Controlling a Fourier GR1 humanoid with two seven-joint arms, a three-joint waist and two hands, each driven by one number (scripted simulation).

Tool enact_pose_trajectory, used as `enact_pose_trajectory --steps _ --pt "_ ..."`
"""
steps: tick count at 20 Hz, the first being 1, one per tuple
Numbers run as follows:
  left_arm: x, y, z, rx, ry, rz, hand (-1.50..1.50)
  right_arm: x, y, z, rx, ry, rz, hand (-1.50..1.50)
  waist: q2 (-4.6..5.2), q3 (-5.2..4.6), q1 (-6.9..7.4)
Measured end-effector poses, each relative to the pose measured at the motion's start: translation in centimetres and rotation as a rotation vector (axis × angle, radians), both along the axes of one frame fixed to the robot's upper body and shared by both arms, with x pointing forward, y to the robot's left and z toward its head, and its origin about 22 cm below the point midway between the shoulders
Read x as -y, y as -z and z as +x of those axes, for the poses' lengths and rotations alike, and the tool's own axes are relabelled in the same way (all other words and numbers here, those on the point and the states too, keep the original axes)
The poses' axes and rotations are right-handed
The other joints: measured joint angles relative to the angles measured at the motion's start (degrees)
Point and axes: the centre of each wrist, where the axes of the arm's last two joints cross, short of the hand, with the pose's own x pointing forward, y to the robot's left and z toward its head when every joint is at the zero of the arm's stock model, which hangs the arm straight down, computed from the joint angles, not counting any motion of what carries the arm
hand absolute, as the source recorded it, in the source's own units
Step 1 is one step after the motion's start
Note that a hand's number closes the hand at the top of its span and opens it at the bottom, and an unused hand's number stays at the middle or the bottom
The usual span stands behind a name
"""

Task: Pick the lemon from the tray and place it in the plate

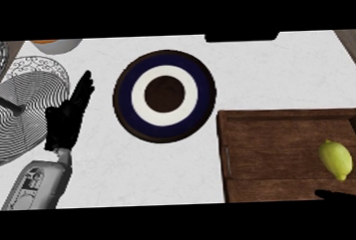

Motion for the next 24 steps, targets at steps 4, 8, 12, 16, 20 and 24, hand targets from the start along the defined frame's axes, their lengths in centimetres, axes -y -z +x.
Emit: enact_pose_trajectory --steps 4,8,12,16,20,24 --pt "-0.7 -1.1 0.0 0.001 -0.002 0.005 0.0 1.0 1.2 1.0 -0.021 0.0 0.005 -1.5 -0.01 0.01 0.03" --pt "0.0 -1.1 -0.3 0.008 -0.002 0.008 0.0 1.2 1.8 2.0 -0.024 -0.011 -0.001 1.5 -0.09 -0.16 -0.05" --pt "-0.1 -0.9 -0.3 0.007 0.0 0.008 0.0 1.6 2.3 2.0 0.021 0.024 -0.03 1.5 -0.08 -0.12 -0.09" --pt "-0.2 -0.7 -0.4 0.008 -0.003 0.007 0.0 1.0 2.6 2.4 0.051 0.046 -0.053 1.5 -0.14 -0.22 -0.14" --pt "-0.4 -0.6 -0.3 0.009 -0.005 0.001 0.0 1.4 3.0 2.4 0.095 0.069 -0.065 1.5 -0.16 -0.26 -0.15" --pt "-0.7 -0.8 0.0 0.008 0.007 0.002 0.0 0.2 2.5 3.0 0.052 0.055 -0.128 1.5 -0.19 -0.52 -0.04"
